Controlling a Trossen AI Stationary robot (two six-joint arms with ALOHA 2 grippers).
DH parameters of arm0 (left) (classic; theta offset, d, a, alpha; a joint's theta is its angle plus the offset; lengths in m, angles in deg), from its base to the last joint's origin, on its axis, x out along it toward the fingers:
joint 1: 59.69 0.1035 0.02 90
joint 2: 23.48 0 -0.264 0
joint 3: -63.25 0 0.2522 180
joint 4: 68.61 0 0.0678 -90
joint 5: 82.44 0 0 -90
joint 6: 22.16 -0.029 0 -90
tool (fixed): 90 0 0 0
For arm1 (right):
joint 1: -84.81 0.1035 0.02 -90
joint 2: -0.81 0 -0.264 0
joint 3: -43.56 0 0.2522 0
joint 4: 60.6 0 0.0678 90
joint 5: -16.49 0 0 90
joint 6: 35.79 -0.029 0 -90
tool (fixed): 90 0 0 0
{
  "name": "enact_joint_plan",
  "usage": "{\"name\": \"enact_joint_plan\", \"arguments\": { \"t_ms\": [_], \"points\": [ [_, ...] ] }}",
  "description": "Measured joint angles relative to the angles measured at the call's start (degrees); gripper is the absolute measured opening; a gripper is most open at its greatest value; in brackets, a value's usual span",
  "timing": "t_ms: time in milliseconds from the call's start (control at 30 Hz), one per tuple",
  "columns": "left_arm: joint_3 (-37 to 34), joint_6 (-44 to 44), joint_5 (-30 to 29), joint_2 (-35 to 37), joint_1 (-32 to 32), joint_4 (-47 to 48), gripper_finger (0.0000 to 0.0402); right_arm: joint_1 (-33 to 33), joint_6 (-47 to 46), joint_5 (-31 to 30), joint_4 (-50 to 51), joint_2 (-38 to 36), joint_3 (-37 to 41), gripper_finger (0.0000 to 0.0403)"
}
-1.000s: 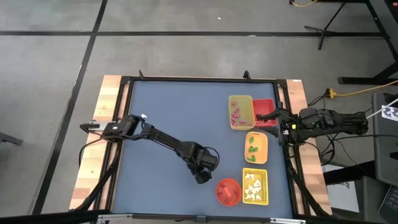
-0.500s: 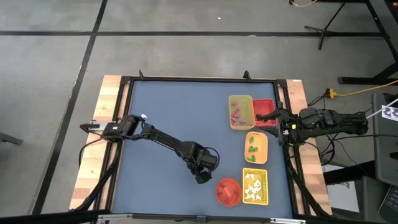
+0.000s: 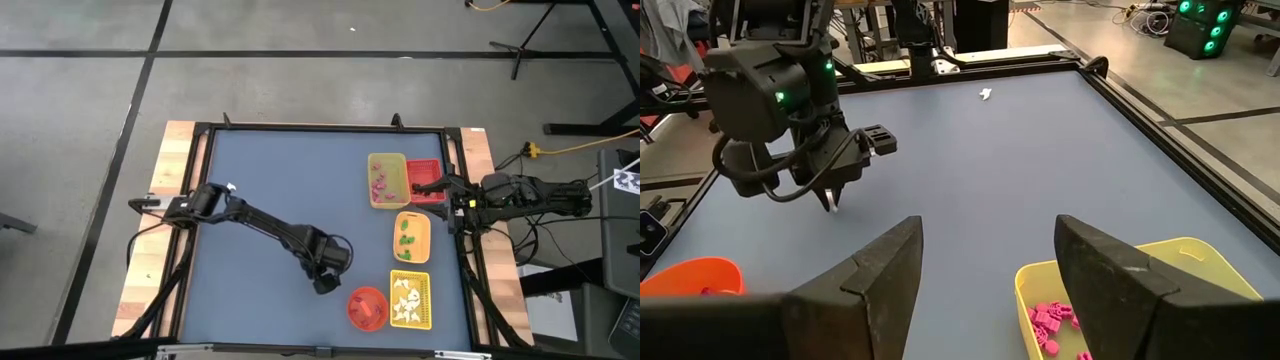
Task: Sort Halloween decoration
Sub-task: Put the white ghost toy into the yellow box
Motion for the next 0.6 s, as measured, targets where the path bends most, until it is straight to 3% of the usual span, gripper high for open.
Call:
{"name": "enact_joint_plan", "arguments": {
  "t_ms": [433, 600],
  "points": [
    [0.1, -0.5, 0.4, 0.4, 0.1, 0.3, 0.0033, 0.0, 0.0, 0.0, 0.0, 0.0, 0.0, 0.0225],
    [0.1, -5.1, 5.6, 0.4, 0.1, 2.1, 0.0036, 0.0, 0.0, 0.0, 0.0, 0.0, 0.0, 0.0225]
  ]
}}
